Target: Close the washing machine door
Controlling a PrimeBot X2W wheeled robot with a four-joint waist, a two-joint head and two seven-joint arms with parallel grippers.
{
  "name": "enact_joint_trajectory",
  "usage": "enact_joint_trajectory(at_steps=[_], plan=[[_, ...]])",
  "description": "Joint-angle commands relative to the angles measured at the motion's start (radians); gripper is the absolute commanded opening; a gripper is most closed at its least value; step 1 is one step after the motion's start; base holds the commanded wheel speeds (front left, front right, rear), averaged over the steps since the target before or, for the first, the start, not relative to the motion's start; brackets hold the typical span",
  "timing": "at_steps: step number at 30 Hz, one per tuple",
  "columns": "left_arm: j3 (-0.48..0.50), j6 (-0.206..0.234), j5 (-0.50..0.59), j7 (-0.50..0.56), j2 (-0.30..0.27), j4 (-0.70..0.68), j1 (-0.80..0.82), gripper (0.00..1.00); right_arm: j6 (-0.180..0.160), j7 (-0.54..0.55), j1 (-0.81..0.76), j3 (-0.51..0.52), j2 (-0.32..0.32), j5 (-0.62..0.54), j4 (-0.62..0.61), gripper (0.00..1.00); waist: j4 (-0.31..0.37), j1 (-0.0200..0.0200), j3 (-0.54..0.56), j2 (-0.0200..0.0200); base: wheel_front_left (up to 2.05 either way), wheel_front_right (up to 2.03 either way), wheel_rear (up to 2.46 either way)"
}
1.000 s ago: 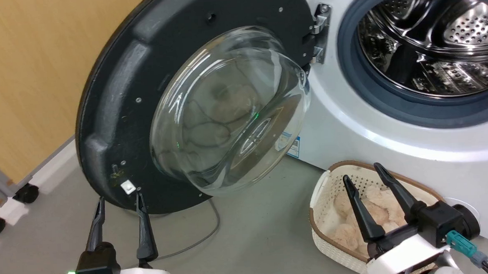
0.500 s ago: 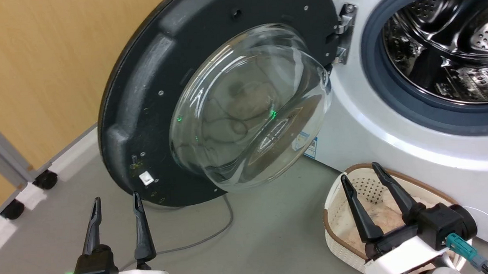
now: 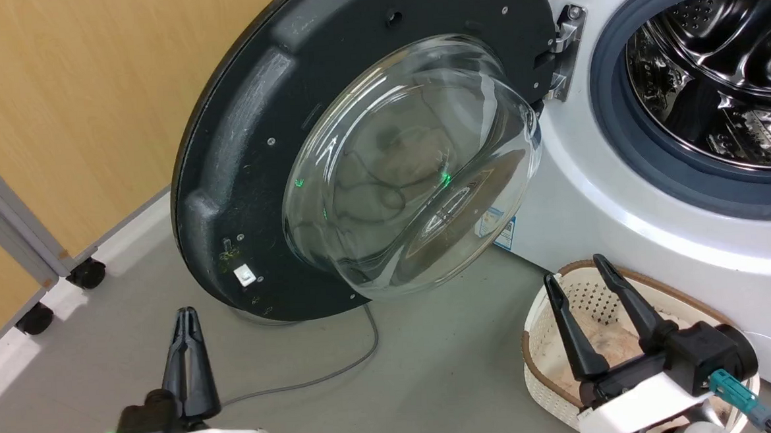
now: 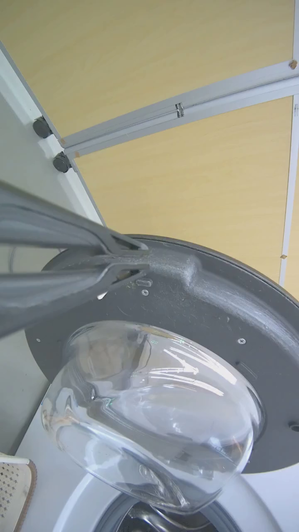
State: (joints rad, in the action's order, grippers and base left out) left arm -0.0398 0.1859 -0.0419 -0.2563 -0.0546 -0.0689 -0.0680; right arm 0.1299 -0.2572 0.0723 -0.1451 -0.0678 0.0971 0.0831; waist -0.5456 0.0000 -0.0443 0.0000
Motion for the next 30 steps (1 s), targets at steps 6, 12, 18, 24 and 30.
enact_joint_trajectory(at_steps=[6,12,18,24,30], plan=[[0.057,-0.023,-0.068,-0.006,-0.009,-0.039,0.029,0.00,0.001,-0.005,-0.001,0.009,0.000,-0.005,-0.015,1.00,-0.001,0.0000,-0.012,0.0000,0.00,0.00,0.00],[0.206,-0.106,-0.226,-0.004,-0.075,0.032,0.167,0.00,0.001,-0.005,-0.017,0.035,-0.006,-0.021,-0.032,1.00,0.001,0.0000,-0.036,0.0000,0.00,0.00,0.00],[0.345,-0.187,-0.481,0.130,-0.157,0.198,0.373,0.00,0.001,-0.005,-0.049,0.065,-0.003,-0.036,-0.061,1.00,0.003,0.0000,-0.055,0.0000,0.00,0.00,0.00],[0.460,-0.209,-0.757,0.335,-0.184,0.389,0.560,0.00,0.001,-0.005,-0.046,0.062,-0.004,-0.046,-0.076,1.00,0.029,0.0000,-0.081,0.0000,0.00,0.00,0.00],[0.538,-0.191,-0.978,0.522,-0.169,0.513,0.666,0.00,0.001,-0.005,-0.031,0.057,-0.004,-0.046,-0.076,1.00,0.056,0.0000,-0.099,0.0000,0.00,0.00,0.00]])
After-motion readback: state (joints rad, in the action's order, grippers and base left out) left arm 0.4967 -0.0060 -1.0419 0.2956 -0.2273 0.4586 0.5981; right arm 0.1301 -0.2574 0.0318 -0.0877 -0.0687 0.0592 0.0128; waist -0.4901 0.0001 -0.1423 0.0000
